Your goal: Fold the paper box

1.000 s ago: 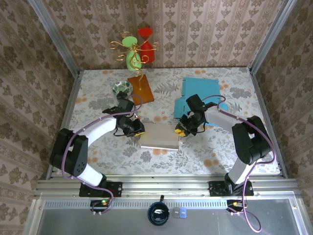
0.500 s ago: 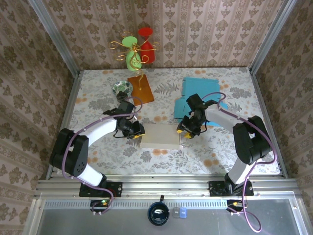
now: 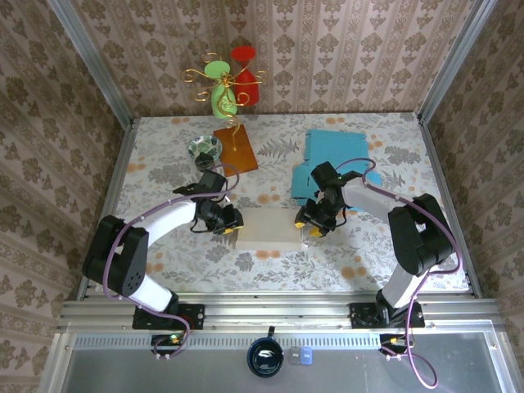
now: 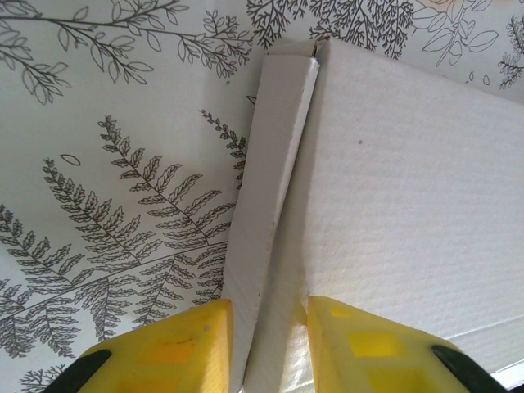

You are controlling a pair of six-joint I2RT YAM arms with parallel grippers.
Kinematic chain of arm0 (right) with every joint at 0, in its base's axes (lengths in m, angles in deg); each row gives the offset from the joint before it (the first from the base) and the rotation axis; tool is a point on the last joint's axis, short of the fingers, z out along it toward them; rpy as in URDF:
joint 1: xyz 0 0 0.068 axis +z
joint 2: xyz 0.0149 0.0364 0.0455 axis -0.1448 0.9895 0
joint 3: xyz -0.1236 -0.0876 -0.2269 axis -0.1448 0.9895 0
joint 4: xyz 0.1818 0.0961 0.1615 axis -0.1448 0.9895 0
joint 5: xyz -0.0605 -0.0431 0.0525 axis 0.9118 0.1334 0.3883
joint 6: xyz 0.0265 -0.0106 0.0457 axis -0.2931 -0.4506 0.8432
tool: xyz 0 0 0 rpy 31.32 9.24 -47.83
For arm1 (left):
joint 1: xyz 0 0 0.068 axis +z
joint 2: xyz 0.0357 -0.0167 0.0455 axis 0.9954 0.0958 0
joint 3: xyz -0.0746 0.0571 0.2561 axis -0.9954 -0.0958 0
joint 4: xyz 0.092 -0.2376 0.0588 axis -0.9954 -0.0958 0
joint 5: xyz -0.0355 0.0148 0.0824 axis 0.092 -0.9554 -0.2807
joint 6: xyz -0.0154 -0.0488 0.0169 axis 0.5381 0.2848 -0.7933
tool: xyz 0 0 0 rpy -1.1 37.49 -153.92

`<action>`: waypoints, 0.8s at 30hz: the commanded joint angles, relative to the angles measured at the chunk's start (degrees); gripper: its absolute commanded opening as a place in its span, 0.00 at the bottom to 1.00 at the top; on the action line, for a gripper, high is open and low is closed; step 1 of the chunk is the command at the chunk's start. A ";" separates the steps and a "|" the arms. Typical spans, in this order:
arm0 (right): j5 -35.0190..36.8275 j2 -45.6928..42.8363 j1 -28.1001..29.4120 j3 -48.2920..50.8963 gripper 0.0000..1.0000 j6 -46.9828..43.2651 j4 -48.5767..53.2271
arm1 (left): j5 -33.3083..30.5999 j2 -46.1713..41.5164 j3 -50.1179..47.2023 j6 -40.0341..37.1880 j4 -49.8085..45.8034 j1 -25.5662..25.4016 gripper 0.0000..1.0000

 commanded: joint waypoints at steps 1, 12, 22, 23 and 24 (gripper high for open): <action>-0.28 1.24 0.29 1.01 0.46 -1.27 -0.84 | -0.58 -1.18 -1.10 0.78 -0.40 -0.38 0.31; 0.28 4.08 0.29 2.50 0.33 -1.72 -2.39 | 0.04 -1.63 -1.54 1.09 1.29 -0.38 0.32; 0.57 4.61 0.29 2.80 0.30 -1.87 -2.39 | 1.14 -1.47 -2.20 0.94 1.99 -0.12 0.31; 0.48 4.61 0.30 2.70 0.30 -1.82 -2.39 | 1.23 -1.32 -2.34 0.97 2.08 -0.12 0.32; 0.46 4.70 0.29 2.47 0.30 -1.82 -2.39 | 1.23 -1.23 -2.38 0.94 2.01 -0.12 0.31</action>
